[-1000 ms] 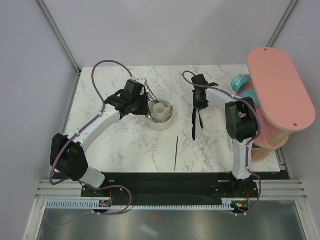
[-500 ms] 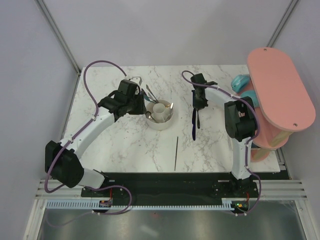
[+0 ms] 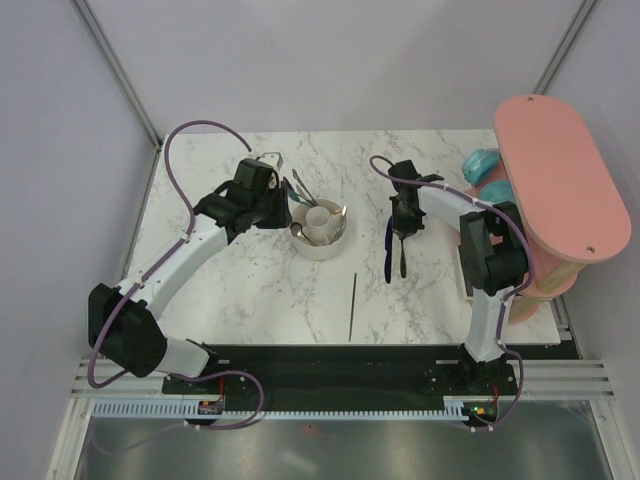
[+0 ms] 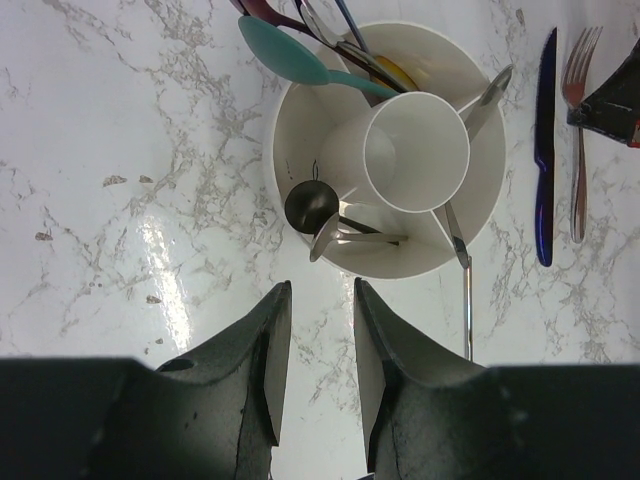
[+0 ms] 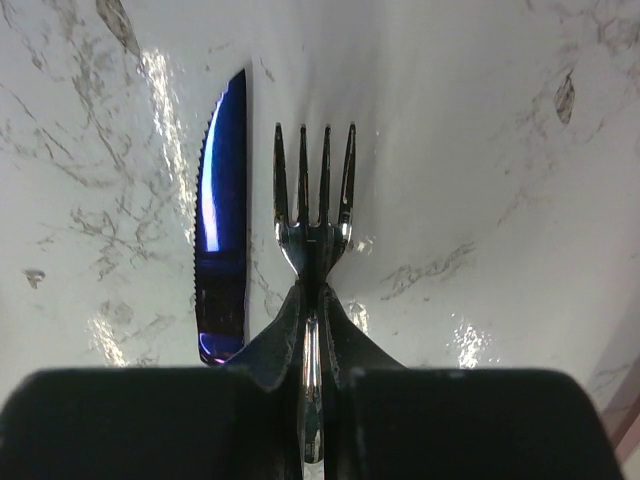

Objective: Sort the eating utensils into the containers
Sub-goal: Pick up the fork at the center of the board.

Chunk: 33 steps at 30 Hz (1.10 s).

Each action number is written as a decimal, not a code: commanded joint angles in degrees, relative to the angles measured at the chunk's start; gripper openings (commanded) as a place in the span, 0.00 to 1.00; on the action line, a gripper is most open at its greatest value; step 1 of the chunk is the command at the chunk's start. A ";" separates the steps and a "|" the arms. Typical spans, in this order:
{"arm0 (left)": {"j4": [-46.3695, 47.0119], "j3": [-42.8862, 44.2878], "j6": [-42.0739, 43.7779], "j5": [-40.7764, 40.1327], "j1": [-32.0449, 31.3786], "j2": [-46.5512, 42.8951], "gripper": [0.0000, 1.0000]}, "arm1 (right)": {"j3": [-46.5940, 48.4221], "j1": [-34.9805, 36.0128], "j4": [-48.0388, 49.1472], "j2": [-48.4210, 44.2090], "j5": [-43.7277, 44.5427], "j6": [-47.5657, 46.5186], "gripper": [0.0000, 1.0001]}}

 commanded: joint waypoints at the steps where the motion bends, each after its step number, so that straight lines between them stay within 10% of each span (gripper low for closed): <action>1: 0.93 0.49 -0.59 0.07 0.30 -1.76 0.38 | -2.02 0.20 -5.29 -1.97 -1.94 -1.11 0.00; 19: 1.19 -0.65 -0.94 0.42 0.39 -0.97 0.38 | -4.05 0.29 -3.61 -3.39 -4.67 -4.01 0.00; 33: 1.54 -0.56 -1.11 0.95 0.39 -0.27 0.38 | -8.70 0.20 -5.46 -7.60 -5.46 -3.75 0.27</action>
